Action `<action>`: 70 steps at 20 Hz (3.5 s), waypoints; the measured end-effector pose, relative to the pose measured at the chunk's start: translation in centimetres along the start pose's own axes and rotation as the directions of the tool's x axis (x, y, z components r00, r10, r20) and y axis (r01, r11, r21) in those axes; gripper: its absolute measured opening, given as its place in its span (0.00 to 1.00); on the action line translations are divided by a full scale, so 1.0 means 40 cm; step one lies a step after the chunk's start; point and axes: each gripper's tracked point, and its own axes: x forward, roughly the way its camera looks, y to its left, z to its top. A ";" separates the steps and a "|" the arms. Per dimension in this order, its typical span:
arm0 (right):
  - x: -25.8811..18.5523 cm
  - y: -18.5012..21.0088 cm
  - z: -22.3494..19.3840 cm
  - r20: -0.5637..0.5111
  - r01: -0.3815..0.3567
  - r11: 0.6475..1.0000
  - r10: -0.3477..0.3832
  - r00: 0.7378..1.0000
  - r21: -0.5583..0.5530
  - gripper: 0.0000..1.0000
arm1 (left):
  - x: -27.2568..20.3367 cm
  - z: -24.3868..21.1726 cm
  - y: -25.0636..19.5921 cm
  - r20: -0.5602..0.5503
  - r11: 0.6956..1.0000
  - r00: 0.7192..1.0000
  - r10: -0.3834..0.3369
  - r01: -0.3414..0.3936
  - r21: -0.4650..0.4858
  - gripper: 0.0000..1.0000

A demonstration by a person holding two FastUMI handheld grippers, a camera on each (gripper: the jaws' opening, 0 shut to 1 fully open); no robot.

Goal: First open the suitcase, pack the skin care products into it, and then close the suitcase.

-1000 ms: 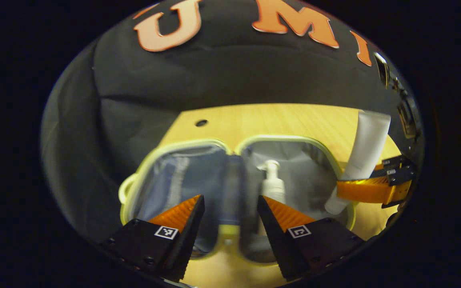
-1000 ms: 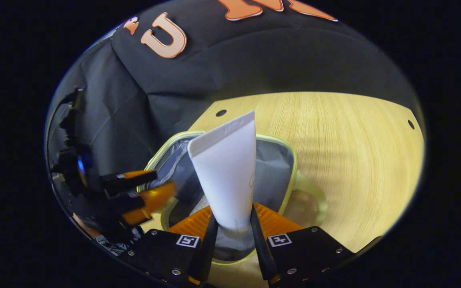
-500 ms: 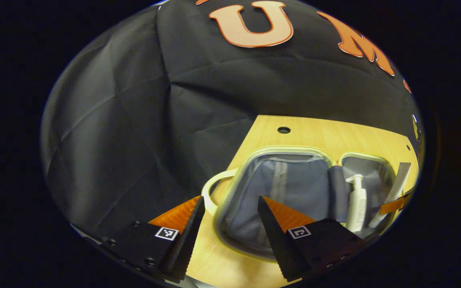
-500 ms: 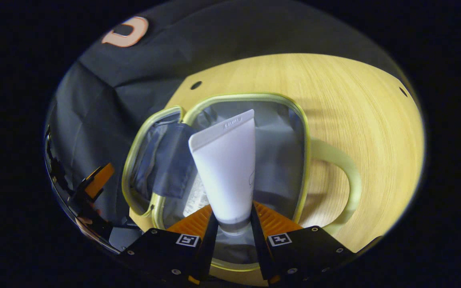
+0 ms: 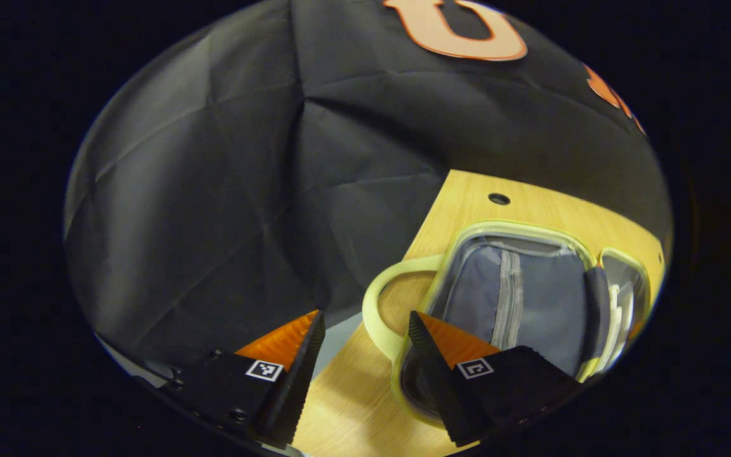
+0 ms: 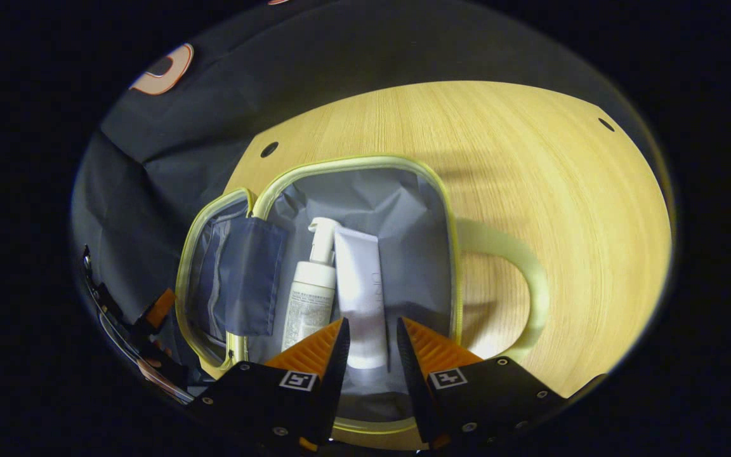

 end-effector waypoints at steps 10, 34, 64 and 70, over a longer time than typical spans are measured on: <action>-0.213 -0.128 0.131 0.301 -0.011 0.999 -0.002 0.954 0.041 0.84 | 0.087 0.025 -0.041 -0.010 0.983 0.992 -0.130 0.127 -0.132 0.85; -0.500 -0.277 0.263 0.568 0.077 0.997 -0.070 0.820 0.012 0.94 | 0.087 0.036 -0.062 -0.126 0.877 0.922 -0.367 0.298 -0.378 0.11; -0.665 -0.374 0.319 0.696 0.108 0.971 0.073 0.714 -0.212 0.95 | -0.723 0.197 -0.794 0.122 0.743 0.743 -0.658 0.615 0.263 0.10; -0.673 -0.428 0.301 0.694 0.106 0.974 0.065 0.717 -0.201 0.95 | -0.742 0.031 -1.009 0.016 0.666 0.694 -0.720 0.684 0.297 0.10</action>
